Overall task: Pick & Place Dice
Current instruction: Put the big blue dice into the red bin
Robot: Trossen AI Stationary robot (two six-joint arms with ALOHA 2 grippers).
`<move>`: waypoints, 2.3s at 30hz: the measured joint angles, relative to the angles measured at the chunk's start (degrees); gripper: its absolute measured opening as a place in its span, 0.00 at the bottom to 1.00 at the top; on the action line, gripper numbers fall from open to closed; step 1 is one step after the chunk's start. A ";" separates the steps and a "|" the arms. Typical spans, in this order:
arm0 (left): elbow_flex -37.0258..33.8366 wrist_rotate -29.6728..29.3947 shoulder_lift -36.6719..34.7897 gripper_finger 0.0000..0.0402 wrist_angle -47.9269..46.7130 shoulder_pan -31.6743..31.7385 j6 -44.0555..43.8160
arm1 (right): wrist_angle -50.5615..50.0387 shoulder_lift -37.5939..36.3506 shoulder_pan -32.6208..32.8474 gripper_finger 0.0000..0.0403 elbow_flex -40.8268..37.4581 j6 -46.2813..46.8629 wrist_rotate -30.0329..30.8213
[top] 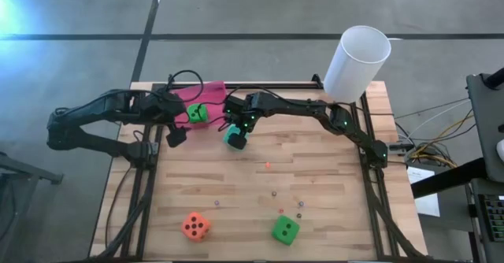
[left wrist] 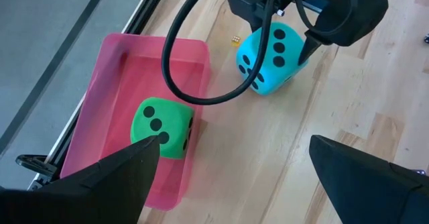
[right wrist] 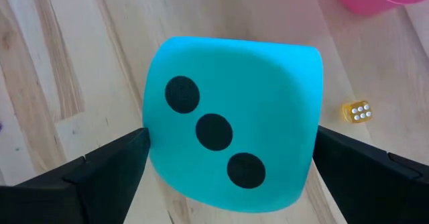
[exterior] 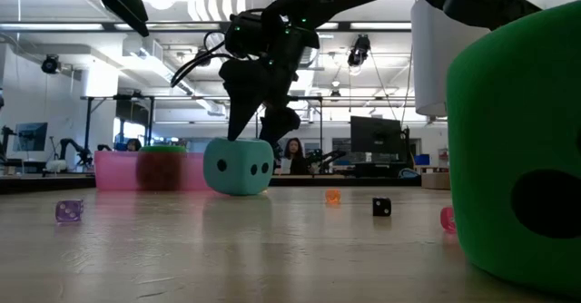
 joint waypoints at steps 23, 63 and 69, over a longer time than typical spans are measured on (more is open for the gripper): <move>0.00 0.00 0.01 0.96 0.01 0.01 -0.08 | -1.50 -0.33 0.10 0.99 3.88 1.52 3.80; 0.00 0.00 0.00 0.96 0.01 0.01 0.00 | -1.66 -0.20 2.31 0.99 4.50 2.16 8.80; 0.00 0.00 -0.01 0.95 0.01 0.01 0.00 | -1.51 -0.20 2.38 0.99 4.50 2.16 9.01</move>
